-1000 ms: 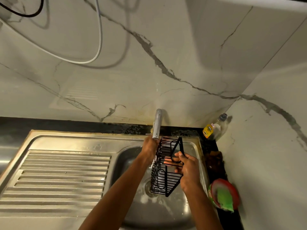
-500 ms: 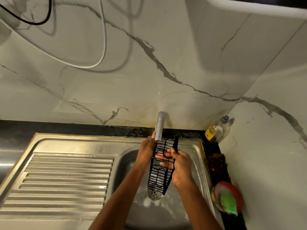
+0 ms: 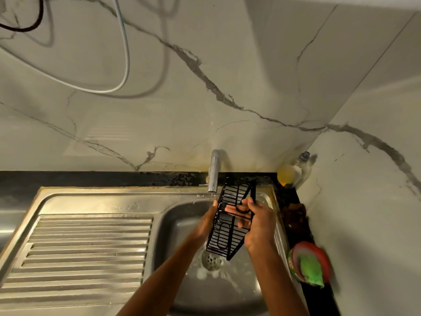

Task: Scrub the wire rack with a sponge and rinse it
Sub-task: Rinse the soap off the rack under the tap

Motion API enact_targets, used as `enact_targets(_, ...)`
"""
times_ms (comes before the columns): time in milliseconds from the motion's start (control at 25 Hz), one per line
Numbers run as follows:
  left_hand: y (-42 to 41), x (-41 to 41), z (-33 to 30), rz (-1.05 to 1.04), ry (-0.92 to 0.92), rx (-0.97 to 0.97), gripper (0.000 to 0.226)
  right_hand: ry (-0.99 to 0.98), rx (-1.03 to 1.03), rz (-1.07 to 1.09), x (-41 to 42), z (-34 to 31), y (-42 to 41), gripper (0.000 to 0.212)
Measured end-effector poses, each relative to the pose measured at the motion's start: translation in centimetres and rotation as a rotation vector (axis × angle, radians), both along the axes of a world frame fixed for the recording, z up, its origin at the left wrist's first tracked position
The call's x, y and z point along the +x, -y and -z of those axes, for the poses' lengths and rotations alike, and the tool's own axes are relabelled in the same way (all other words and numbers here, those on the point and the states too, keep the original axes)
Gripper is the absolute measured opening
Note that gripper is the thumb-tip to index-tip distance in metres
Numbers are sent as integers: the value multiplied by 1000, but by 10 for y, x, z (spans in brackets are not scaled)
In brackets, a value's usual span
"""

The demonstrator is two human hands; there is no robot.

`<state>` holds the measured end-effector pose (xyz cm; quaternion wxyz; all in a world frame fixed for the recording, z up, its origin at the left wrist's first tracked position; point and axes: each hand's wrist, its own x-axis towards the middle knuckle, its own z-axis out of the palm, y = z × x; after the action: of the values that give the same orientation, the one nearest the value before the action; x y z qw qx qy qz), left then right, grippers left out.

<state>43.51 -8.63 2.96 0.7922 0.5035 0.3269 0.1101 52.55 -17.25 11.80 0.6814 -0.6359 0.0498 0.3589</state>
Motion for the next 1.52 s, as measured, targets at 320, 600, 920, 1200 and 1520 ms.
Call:
enact_targets(320,-25,11,6,-93,9,-125,65,2,46,-44,-19,13,-14,22)
enact_targets(600,-26,17,-4,-140,-203,-172,52,2,179,-151,-38,2,13,22)
enact_targets(920,-31,35,-9,-144,-70,-90,78,49,115,-103,-14,10,22,23)
enact_targets(1200,28,-18,12,-121,21,397,60,8,138,-34,2,15,21,23)
enact_targets(1520,25,-22,25,-67,-96,513,75,-71,174,-35,20,17,30,21)
